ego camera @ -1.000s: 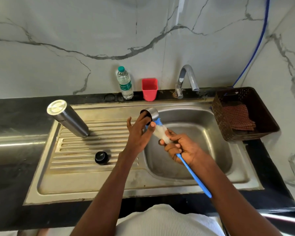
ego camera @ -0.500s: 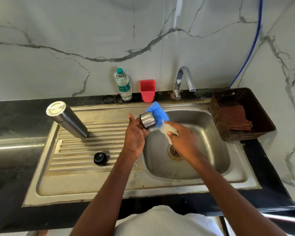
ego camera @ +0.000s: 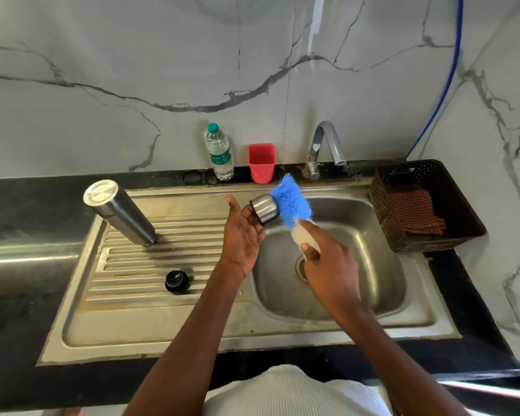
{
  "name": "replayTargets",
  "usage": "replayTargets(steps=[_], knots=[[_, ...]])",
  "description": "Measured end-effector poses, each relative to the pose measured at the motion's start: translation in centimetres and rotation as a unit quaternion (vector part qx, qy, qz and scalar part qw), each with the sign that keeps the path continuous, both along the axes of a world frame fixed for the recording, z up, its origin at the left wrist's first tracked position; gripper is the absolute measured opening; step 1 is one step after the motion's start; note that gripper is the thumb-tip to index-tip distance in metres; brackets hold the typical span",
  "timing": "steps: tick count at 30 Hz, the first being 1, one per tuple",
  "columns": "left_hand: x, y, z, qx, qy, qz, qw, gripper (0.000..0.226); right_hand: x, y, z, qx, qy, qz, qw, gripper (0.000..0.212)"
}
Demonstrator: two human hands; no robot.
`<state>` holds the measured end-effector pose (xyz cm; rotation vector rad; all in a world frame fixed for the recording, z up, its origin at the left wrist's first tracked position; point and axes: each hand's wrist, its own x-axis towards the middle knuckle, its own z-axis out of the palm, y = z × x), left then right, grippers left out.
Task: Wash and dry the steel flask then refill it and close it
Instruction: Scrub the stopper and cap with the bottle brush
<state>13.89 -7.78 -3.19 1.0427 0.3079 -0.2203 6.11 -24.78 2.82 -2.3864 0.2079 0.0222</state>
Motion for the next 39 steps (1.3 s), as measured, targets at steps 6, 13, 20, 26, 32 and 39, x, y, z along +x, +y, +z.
replayTargets(steps=[6, 13, 20, 26, 32, 39], knots=[[-1.2, -2.5, -1.1, 0.082, -0.020, -0.074, 0.994, 0.092, 2.4, 0.9, -0.4, -0.050, 0.013, 0.012, 0.999, 0.056], [-0.5, -0.8, -1.1, -0.018, 0.039, 0.000, 0.999, 0.097, 0.6, -0.3, -1.4, 0.137, 0.065, -0.006, 0.988, 0.046], [-0.2, -0.5, -0.9, 0.006, 0.023, 0.000, 1.000, 0.097, 0.8, -1.0, -2.0, 0.124, 0.073, -0.033, 0.989, 0.046], [-0.5, -1.4, -0.4, 0.176, -0.063, -0.071, 0.980, 0.089, -0.6, 0.2, -0.1, -0.056, 0.018, 0.046, 0.997, 0.056], [-1.0, -1.1, -0.3, 0.134, -0.082, -0.078, 0.984, 0.084, 5.4, -2.7, -0.4, 0.098, 0.155, -0.017, 0.983, 0.038], [-0.8, -1.0, -0.5, 0.123, -0.077, -0.027, 0.989, 0.094, 2.5, -3.7, -2.3, 0.605, 0.355, -0.051, 0.711, 0.037]])
